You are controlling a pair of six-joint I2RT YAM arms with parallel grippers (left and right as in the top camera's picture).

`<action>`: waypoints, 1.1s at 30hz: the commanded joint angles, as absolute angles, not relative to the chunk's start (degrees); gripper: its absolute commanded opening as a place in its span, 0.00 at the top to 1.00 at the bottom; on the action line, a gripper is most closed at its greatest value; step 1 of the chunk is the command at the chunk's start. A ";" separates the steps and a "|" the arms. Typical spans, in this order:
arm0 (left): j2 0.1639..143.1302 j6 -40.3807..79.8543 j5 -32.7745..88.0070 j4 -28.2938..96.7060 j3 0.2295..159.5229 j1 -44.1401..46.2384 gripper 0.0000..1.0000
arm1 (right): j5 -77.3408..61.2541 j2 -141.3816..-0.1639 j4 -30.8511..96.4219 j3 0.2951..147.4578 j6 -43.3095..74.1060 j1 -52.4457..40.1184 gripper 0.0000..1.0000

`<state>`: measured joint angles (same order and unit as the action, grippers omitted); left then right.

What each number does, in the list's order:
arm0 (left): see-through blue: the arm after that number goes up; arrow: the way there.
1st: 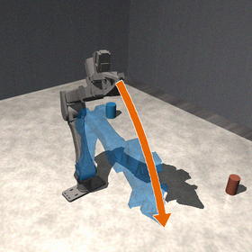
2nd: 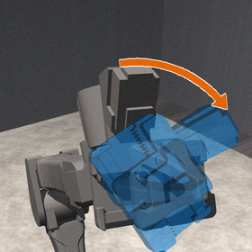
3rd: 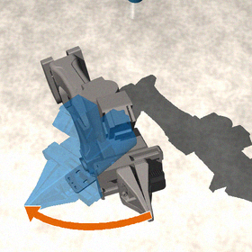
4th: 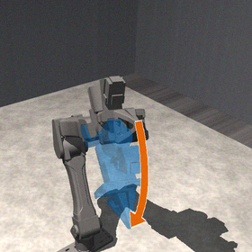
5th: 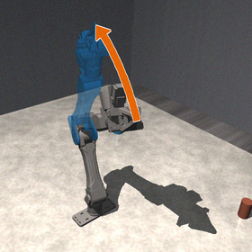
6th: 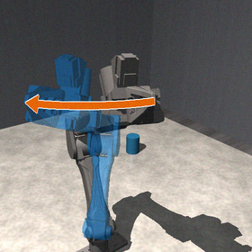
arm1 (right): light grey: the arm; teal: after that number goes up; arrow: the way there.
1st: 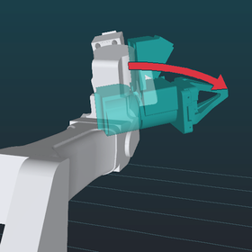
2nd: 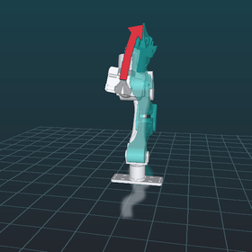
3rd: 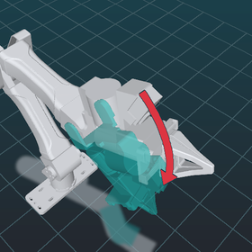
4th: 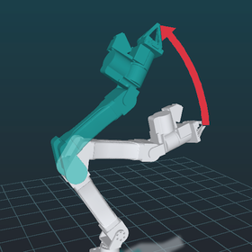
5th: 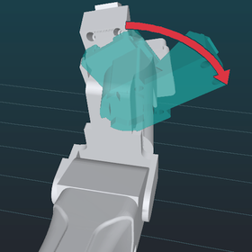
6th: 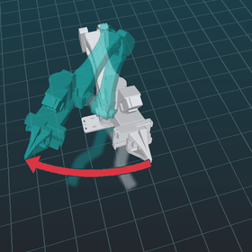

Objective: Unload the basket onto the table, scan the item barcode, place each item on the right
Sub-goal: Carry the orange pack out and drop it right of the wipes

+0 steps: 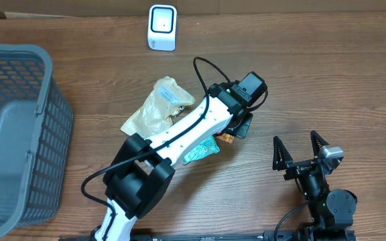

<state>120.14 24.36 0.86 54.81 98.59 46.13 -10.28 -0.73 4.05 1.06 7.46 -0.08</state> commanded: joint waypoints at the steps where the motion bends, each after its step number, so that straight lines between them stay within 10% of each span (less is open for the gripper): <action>1: 120.33 25.80 7.40 54.92 98.56 46.17 0.96 | -10.59 -0.38 3.75 0.47 7.44 0.08 0.00; 21: 120.33 32.62 12.47 61.25 98.56 46.33 0.94 | -10.59 -0.38 3.75 0.47 7.44 0.08 0.00; 23: 120.33 32.62 12.49 60.29 98.56 46.33 0.80 | -10.59 -0.38 3.75 0.47 7.44 0.08 0.00; 27: 120.33 31.46 11.90 58.30 98.56 46.33 0.05 | -10.59 -0.38 3.75 0.47 7.44 0.08 0.00; 33: 120.20 26.57 11.33 58.33 100.29 45.04 0.01 | -10.59 -0.38 3.73 0.47 7.44 0.08 0.00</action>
